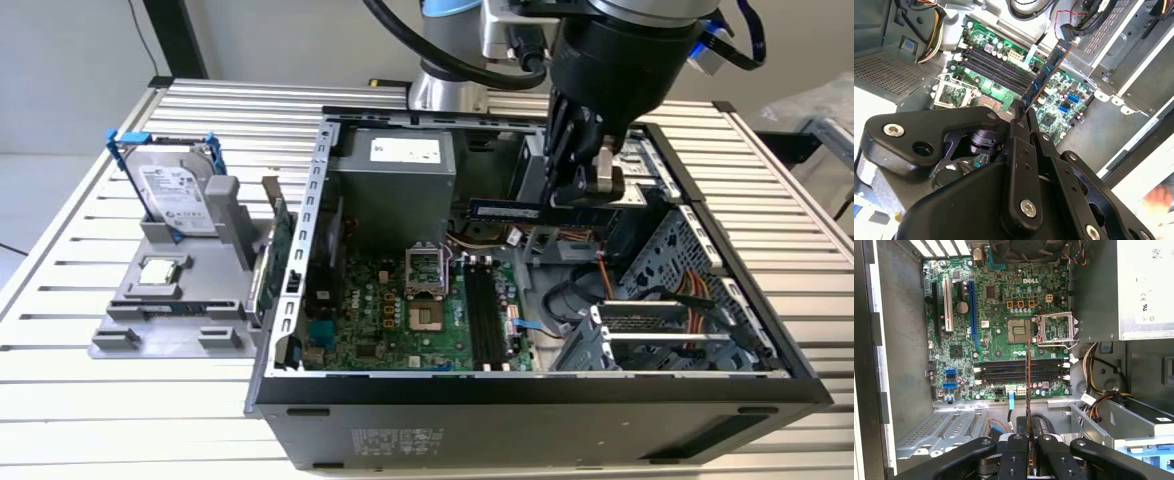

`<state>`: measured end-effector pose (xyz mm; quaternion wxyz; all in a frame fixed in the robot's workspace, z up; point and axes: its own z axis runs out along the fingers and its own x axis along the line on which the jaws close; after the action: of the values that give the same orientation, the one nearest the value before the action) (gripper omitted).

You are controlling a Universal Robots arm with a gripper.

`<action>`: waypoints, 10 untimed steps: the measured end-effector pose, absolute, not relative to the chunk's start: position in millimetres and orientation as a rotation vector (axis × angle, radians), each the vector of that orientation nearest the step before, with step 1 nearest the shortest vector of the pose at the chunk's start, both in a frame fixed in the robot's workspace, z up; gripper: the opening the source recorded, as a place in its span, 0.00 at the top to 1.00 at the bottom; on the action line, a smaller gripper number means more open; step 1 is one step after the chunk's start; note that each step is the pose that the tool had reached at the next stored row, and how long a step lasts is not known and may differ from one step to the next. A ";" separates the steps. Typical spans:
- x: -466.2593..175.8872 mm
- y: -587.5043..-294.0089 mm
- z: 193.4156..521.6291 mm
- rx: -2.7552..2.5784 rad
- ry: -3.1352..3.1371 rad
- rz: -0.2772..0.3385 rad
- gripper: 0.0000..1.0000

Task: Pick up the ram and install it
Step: 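Insert the ram into the slot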

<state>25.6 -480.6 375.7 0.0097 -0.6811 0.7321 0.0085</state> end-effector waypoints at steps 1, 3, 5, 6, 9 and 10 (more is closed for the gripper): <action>25.6 -480.6 375.7 -2.126 2.286 0.026 1.00; 25.7 -480.6 375.7 -2.127 2.286 0.026 1.00; 25.7 -480.6 375.7 -2.127 2.286 0.026 1.00; 25.7 -480.6 375.7 -2.127 2.286 0.026 1.00; 25.6 -480.6 375.7 -2.124 2.288 0.026 1.00; 25.6 -480.6 375.7 -2.117 2.295 0.026 1.00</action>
<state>25.6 -480.6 375.7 0.0097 -0.6779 0.7350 0.0084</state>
